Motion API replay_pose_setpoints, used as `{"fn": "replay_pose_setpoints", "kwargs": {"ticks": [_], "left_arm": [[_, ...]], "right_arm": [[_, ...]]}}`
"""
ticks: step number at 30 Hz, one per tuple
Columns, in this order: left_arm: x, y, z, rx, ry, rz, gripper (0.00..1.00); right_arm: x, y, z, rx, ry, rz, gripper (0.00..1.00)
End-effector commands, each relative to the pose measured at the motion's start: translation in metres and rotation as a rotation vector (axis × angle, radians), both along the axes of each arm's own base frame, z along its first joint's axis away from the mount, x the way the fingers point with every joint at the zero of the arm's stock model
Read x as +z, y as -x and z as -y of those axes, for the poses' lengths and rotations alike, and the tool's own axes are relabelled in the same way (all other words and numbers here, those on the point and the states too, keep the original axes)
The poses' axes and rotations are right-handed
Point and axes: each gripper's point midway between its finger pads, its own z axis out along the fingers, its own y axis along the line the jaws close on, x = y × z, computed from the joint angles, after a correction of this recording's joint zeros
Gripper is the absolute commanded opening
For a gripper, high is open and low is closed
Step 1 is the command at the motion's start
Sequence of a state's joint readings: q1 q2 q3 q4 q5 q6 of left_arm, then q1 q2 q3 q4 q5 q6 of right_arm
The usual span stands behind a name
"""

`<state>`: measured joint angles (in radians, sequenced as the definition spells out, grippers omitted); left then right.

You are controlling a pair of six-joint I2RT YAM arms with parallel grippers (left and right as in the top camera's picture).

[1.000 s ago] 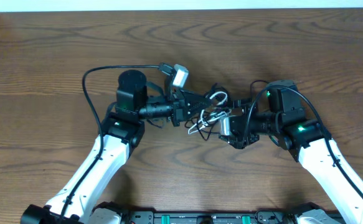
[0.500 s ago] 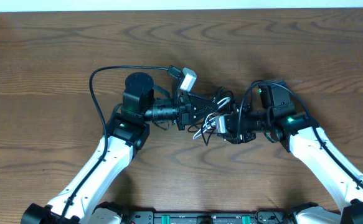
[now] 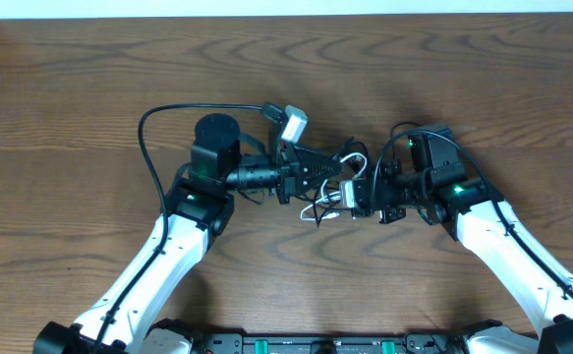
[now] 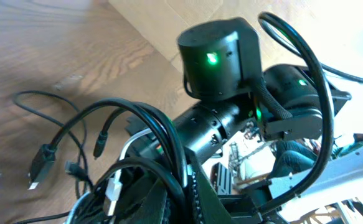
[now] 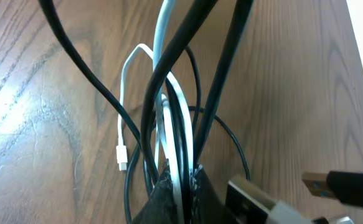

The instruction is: Untangle cables

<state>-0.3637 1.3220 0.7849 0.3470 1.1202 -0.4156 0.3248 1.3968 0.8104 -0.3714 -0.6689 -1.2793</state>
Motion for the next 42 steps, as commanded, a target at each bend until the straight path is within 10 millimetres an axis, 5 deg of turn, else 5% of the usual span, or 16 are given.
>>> {"fn": "replay_pose_setpoints", "kwargs": {"ticks": [1, 9, 17, 22, 28, 33, 36, 38, 42], "left_arm": [[0.012, -0.022, -0.020, 0.097, 0.005, 0.045, 0.08], [-0.005, -0.086, -0.085, 0.464, -0.075, 0.009, 0.08], [-0.025, -0.096, -0.114, 0.566, -0.124, -0.084, 0.08], [-0.039, -0.100, -0.133, 0.633, -0.157, -0.149, 0.08], [-0.045, -0.104, -0.153, 0.691, -0.169, -0.180, 0.08], [-0.045, -0.110, -0.176, 0.751, -0.164, -0.185, 0.08], [-0.045, -0.113, -0.188, 0.782, -0.161, -0.189, 0.08], [-0.045, -0.112, -0.188, 0.780, -0.158, -0.189, 0.08], [-0.043, -0.111, -0.186, 0.763, -0.149, -0.186, 0.08]], "right_arm": [[0.025, -0.009, 0.000, -0.112, -0.065, -0.014, 0.01], [0.119, -0.014, 0.026, -0.383, -0.331, -0.010, 0.01], [0.226, 0.010, 0.064, -0.549, -0.646, 0.106, 0.01], [0.262, 0.016, 0.104, -0.748, -0.790, 0.166, 0.01], [0.242, -0.004, 0.162, -1.133, -0.835, 0.115, 0.01], [0.190, -0.004, 0.220, -1.551, -0.736, 0.057, 0.01], [0.165, 0.002, 0.227, -1.627, -0.646, 0.000, 0.20], [0.132, 0.005, 0.222, -1.648, -0.547, -0.131, 0.53], [0.107, 0.004, 0.202, -1.584, -0.495, -0.282, 0.65]]}}
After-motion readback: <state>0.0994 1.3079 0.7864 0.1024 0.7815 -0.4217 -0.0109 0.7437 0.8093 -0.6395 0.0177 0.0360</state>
